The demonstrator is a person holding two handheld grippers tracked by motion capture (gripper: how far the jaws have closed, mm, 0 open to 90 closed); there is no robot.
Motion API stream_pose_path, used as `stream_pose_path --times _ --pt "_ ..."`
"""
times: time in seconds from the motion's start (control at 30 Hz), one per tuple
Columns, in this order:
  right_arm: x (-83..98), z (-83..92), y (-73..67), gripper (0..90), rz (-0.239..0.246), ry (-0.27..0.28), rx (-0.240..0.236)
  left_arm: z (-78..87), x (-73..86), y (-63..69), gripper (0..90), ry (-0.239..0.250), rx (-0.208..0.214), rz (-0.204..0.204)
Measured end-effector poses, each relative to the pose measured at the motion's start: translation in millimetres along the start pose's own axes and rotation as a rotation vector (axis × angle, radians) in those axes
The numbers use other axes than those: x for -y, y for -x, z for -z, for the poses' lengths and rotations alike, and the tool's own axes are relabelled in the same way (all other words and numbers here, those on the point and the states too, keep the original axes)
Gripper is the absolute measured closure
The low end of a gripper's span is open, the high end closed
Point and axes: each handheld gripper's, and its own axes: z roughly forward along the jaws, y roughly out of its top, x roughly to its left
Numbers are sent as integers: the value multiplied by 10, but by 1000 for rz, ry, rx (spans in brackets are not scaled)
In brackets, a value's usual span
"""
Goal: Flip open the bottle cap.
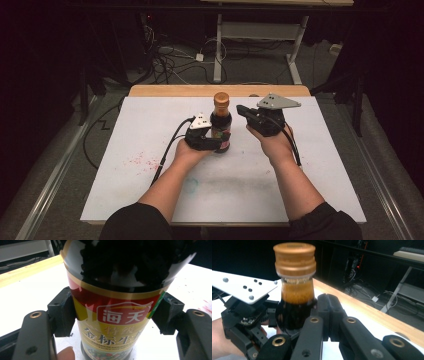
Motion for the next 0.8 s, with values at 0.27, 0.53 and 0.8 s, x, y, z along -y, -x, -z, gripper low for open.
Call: stream_pose_path --times 0.27,0.53,0.8 --pt "-188 -26 -25 900 44 2 15 -4 2 -4 283 2 1 1" --pt "-269 -65 -65 900 70 -1 -10 -5 2 4 283 4 -4 5" --pt "-310 -70 -85 900 96 -2 -14 -5 9 11 285 0 -11 -7"
